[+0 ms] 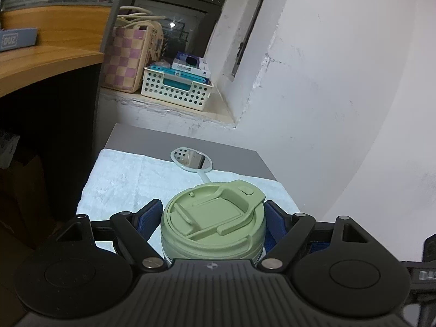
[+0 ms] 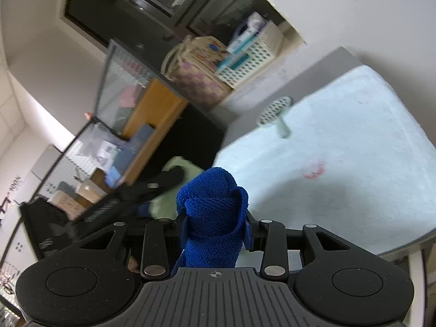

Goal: Clean container

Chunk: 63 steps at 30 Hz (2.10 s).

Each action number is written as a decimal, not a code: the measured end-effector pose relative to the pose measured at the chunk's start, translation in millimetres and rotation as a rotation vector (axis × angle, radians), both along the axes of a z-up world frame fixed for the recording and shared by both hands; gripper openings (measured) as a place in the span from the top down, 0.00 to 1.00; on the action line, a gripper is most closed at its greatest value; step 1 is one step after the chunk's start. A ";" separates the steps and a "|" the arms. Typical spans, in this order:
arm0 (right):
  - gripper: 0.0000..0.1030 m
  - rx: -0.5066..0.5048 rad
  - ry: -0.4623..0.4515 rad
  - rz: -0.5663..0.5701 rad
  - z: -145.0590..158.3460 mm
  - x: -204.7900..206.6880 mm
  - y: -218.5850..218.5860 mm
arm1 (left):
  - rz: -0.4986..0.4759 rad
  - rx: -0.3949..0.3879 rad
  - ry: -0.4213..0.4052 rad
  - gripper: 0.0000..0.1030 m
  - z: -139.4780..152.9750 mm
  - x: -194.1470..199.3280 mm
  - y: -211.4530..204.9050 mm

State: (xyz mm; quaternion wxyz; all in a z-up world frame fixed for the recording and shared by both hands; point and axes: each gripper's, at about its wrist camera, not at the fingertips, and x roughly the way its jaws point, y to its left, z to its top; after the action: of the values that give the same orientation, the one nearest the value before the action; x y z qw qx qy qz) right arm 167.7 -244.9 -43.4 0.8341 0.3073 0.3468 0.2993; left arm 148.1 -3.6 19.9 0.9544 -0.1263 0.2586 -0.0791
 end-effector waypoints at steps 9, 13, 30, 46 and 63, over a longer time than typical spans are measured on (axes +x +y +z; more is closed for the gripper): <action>0.62 0.026 -0.009 0.007 9.0 -5.5 5.4 | -0.011 0.017 0.035 0.17 2.6 21.4 -2.2; 0.64 -0.015 0.016 -0.006 -2.0 -7.1 9.9 | -0.021 0.028 0.045 0.17 3.6 26.4 -3.9; 0.64 0.085 0.058 0.037 -6.0 -12.9 4.1 | -0.126 0.080 0.050 0.17 5.2 19.1 -6.4; 0.67 -0.024 0.059 -0.067 -3.2 9.3 -33.7 | -0.169 0.080 0.038 0.16 -1.2 7.1 -9.4; 0.55 -0.310 -0.029 -0.007 8.7 59.6 -23.4 | -0.152 0.067 0.018 0.07 -7.8 -10.4 -18.2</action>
State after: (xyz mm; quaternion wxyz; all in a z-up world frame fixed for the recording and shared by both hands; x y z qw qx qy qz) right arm 227.3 -268.3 -34.8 0.8775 0.1718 0.3756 0.2436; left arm 137.7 -21.8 12.1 0.9469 -0.0751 0.2787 -0.1413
